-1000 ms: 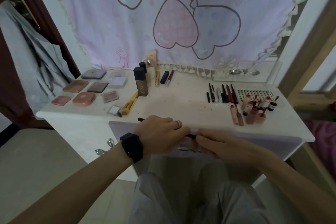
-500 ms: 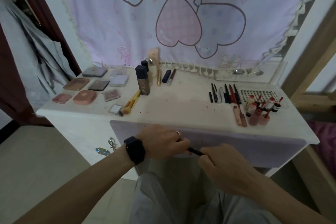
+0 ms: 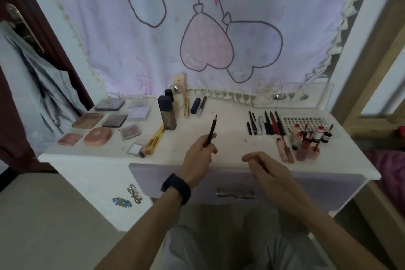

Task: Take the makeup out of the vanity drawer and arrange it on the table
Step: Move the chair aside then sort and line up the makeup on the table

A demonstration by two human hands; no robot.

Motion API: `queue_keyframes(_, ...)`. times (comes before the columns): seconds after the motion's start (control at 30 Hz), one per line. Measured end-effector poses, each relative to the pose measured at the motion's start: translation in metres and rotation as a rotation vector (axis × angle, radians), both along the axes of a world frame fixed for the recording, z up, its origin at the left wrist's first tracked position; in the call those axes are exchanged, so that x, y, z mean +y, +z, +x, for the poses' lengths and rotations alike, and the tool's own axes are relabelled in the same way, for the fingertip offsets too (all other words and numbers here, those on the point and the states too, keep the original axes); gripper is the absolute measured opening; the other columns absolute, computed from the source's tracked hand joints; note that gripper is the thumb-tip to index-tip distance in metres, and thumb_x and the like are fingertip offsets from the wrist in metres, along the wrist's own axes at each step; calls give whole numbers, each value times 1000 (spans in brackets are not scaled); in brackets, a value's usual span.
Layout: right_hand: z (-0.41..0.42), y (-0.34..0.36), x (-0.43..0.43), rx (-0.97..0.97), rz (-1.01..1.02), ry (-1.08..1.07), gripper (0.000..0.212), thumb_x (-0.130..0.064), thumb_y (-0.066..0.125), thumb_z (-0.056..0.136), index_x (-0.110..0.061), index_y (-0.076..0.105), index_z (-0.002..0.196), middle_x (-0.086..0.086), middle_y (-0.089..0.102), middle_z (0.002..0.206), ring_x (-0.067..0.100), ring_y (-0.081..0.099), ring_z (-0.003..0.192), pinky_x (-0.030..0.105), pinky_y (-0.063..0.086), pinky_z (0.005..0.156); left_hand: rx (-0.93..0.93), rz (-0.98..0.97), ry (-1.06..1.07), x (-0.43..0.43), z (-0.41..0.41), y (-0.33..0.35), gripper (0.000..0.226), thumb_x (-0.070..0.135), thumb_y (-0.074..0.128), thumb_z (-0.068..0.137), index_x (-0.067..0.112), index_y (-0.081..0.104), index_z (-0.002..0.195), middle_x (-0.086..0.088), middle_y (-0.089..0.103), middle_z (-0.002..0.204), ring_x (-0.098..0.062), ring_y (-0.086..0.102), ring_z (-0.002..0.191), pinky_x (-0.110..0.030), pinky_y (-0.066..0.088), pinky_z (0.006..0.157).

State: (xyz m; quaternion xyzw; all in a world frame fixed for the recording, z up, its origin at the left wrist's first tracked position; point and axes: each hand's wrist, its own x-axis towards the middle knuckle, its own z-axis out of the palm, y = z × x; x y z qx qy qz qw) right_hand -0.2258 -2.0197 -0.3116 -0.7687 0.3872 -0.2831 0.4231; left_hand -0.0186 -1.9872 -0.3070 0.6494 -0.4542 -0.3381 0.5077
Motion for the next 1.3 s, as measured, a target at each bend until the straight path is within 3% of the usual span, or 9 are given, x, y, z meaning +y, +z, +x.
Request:
queue_keyframes(0.13, 16, -11, -10, -19, 20, -14, 16, -36, 43, 105, -41, 58, 106, -26, 63, 92, 2, 62, 83, 10, 49, 68, 548, -25, -37, -12, -16, 9, 28, 9, 41, 105, 12, 59, 125, -2, 75, 106, -14, 70, 82, -24, 54, 69)
queue_keyframes(0.2, 25, -18, -11, 5, 15, -13, 17, -41, 42, 105, -40, 58, 103, -26, 64, 93, -1, 62, 84, 8, 48, 70, 783, -77, -47, -16, -22, 16, 27, 8, 41, 105, 8, 58, 125, -6, 74, 113, -19, 73, 92, -26, 57, 73)
queue_keyframes(0.4, 34, -29, -7, 14, 21, -6, 23, -38, 42, 106, -32, 59, 91, -21, 61, 82, -2, 56, 68, 12, 44, 63, 1015, -130, 4, -21, -31, 19, 22, 7, 41, 105, 2, 56, 121, -12, 72, 116, -27, 71, 105, -30, 60, 76)
queue_keyframes(0.63, 31, -31, -18, -14, 30, -97, 26, -38, 42, 106, -31, 58, 86, -21, 62, 73, 0, 52, 55, 15, 43, 53, 393, -28, -1, -21, -24, 8, 15, 19, 63, 96, 21, 72, 108, -1, 76, 99, -16, 73, 92, -22, 56, 74)
queue_keyframes(0.77, 28, -34, -24, -26, 12, -127, 27, -40, 44, 105, -29, 60, 86, -5, 63, 71, 3, 51, 55, 17, 42, 53, 365, 26, -25, -30, -16, 14, 15, 14, 68, 93, 19, 74, 106, -3, 77, 95, -18, 74, 87, -20, 56, 69)
queue_keyframes(0.97, 21, -34, -46, 95, -385, -281, 28, -35, 44, 104, -28, 46, 77, -6, 50, 65, 10, 49, 59, 22, 39, 52, 165, 185, 36, -75, 1, 29, 26, 20, 74, 89, 12, 70, 113, -1, 74, 96, -13, 75, 72, -17, 54, 56)
queue_keyframes(1.17, 23, -57, -54, 232, -699, -286, 27, -32, 47, 102, -22, 52, 77, -9, 47, 66, 11, 43, 57, 25, 39, 52, -127, 398, -12, -138, -4, 23, 16, 23, 81, 83, 17, 67, 77, 0, 70, 83, -10, 71, 56, -20, 55, 49)
queue_keyframes(1.23, 23, -62, -56, 240, -764, -313, 30, -35, 41, 101, -22, 53, 76, -9, 46, 65, 10, 41, 57, 25, 38, 51, -221, 429, -9, -156, -8, 20, 19, 22, 82, 81, 14, 67, 73, -2, 70, 76, -11, 69, 51, -22, 54, 46)
queue_keyframes(1.3, 23, -66, -58, 242, -800, -319, 30, -35, 41, 101, -22, 54, 76, -9, 47, 66, 10, 40, 58, 26, 39, 51, -326, 430, -14, -169, -11, 18, 19, 23, 83, 80, 9, 71, 77, -8, 73, 77, -19, 73, 62, -32, 62, 56)
